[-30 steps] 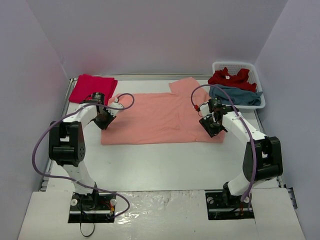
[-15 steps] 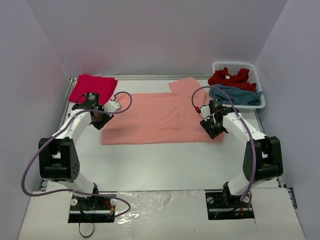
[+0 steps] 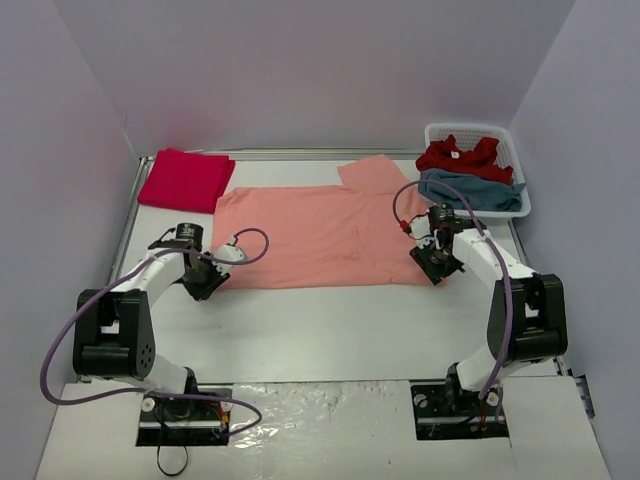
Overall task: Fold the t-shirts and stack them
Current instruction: Fold the flattened tshirt in 1/3 of the way
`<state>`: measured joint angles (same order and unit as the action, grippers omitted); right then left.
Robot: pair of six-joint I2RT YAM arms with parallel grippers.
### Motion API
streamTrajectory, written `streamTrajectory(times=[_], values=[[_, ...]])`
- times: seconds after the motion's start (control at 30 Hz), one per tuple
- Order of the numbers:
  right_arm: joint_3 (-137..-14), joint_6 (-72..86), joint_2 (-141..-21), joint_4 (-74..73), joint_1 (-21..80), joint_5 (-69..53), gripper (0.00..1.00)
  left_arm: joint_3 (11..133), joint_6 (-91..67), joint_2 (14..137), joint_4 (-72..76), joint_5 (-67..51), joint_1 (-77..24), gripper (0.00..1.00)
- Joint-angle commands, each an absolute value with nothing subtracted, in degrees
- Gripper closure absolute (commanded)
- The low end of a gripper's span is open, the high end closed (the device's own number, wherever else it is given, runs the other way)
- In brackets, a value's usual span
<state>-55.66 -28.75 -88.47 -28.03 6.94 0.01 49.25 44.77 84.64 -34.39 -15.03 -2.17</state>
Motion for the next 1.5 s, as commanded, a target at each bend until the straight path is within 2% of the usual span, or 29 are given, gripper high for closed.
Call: streamTrajectory(times=[0.0,1.17,1.47], values=[[-55.4,-30.3,-89.4,-29.7,5.5,0.6,0.59,49.2,46.5,82.3,-34.1,-16.9,-2.2,0.75],[-56.4,-31.2,-94.0,-29.5,2.6,-2.7,0.59,50.4,46.9,84.5,-30.5,-16.2,-2.3,0.69],[-56.3,-31.7,-95.4,-29.4,1.9,-3.1,0.59,52.3,46.4,90.1,-30.8,-15.0,-2.9,0.68]])
